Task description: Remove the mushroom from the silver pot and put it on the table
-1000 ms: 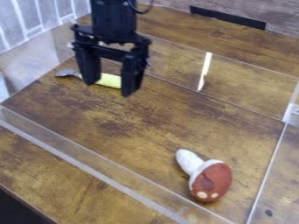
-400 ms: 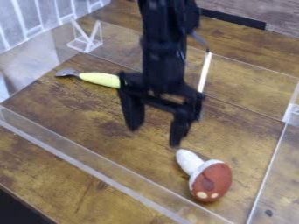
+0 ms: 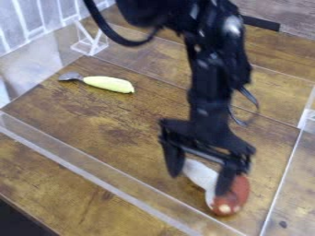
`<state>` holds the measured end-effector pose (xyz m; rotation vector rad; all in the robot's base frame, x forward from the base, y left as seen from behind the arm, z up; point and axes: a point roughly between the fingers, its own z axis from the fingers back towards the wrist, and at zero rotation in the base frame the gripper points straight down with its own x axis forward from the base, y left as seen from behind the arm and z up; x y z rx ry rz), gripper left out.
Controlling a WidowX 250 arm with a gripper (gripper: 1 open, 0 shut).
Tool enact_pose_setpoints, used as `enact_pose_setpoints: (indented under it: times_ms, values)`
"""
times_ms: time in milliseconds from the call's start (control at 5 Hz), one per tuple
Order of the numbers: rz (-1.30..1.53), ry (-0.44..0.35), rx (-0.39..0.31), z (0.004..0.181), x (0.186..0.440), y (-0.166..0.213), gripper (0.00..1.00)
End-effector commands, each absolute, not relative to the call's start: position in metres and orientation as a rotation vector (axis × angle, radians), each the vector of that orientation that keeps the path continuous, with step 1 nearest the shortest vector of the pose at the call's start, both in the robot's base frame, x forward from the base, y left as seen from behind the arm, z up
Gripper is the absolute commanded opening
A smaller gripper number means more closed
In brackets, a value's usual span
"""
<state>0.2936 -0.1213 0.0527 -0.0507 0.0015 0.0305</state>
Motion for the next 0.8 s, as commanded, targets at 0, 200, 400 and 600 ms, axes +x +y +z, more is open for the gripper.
enact_pose_setpoints:
  times_ms: [0, 200, 400, 600]
  values:
    - [0.015, -0.043, -0.058, 0.047, 0.300, -0.136, 1.00]
    - [0.002, -0.045, -0.044, 0.033, 0.304, -0.137, 1.00]
    - [-0.080, -0.049, -0.037, 0.032, 0.311, -0.135, 1.00]
    - [-0.155, -0.039, -0.030, 0.030, 0.315, -0.131, 1.00]
